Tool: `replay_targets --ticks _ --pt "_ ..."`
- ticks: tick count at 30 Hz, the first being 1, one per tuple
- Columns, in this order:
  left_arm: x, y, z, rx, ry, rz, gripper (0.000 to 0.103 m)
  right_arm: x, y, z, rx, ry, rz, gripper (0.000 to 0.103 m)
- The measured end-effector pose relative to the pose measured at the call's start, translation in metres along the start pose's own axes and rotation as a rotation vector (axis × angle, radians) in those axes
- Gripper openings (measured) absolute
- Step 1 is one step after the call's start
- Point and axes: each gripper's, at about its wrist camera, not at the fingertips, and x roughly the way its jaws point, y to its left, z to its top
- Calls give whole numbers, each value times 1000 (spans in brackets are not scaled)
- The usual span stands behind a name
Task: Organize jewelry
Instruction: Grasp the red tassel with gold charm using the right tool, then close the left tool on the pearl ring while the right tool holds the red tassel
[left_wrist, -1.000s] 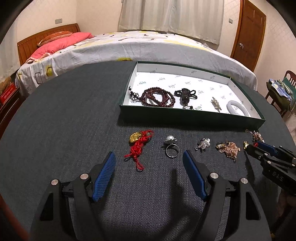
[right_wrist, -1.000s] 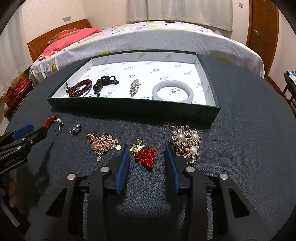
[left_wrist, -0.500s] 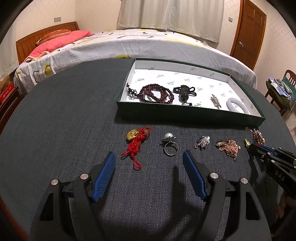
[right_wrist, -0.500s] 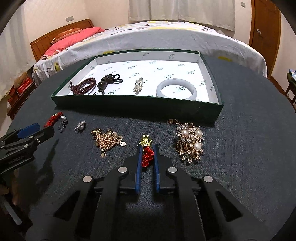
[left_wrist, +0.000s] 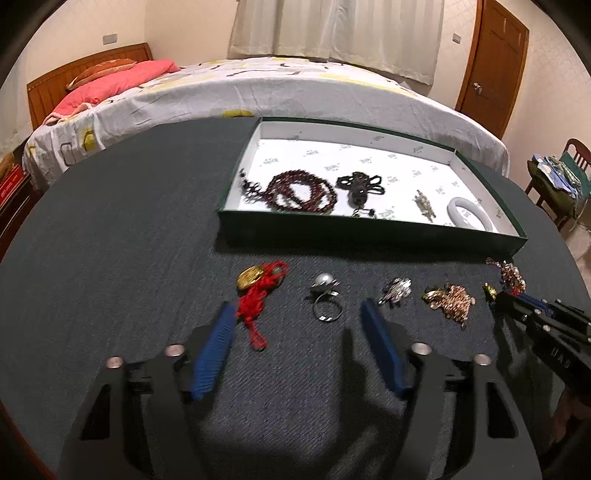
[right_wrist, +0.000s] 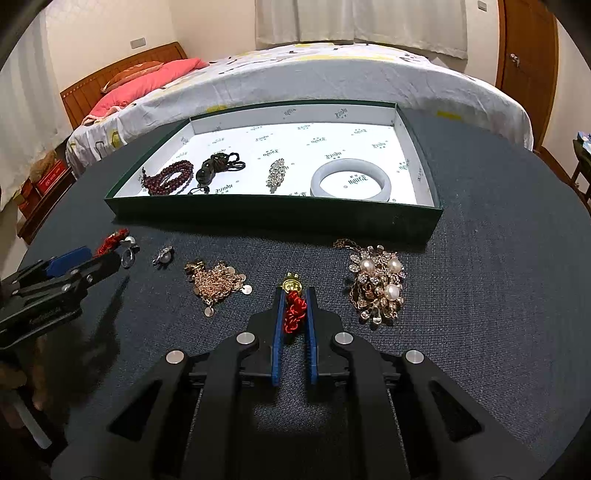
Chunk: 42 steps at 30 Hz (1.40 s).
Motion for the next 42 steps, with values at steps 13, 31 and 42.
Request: replay_targets --ticks 13,31,42 --pt "19 -12 10 42 27 5 43 1 -10 1 32 -3 13 11" --pt "22 -15 12 97 24 26 22 2 -13 0 39 -1 21 11" --pt "22 -15 12 100 24 24 22 2 -13 0 40 -1 21 11"
